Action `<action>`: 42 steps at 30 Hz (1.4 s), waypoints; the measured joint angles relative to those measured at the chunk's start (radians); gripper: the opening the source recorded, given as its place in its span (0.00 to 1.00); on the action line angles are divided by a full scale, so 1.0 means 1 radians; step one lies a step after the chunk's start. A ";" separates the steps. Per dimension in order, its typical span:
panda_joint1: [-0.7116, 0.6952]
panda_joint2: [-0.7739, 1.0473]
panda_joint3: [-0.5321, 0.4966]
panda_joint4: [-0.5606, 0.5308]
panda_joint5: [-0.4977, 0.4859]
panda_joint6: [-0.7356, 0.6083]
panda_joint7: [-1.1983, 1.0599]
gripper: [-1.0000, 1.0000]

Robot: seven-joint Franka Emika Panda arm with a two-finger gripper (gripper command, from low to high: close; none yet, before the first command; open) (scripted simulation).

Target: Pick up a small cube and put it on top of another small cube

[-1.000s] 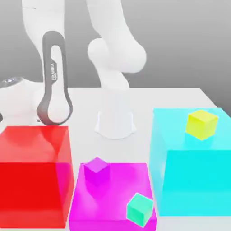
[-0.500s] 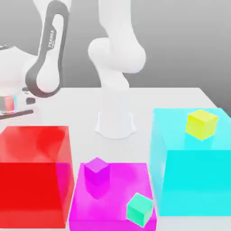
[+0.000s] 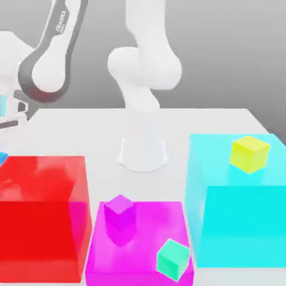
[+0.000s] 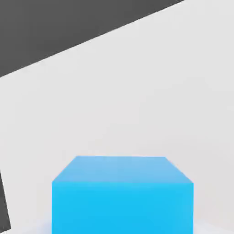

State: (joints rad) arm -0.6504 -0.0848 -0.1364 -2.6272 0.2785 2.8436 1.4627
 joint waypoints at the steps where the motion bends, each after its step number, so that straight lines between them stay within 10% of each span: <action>1: 0.014 -0.006 0.001 0.009 0.013 -0.004 -0.044 0.00; 11: 0.192 -0.036 0.080 0.120 0.086 -0.102 -0.330 0.00; 37: 0.563 0.124 0.329 0.245 -0.279 -0.407 0.663 0.00; 42: 0.574 0.233 0.323 0.233 -0.329 -0.301 0.738 0.00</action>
State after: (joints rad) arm -0.0764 0.1482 0.1871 -2.3940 -0.0508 2.5426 2.2006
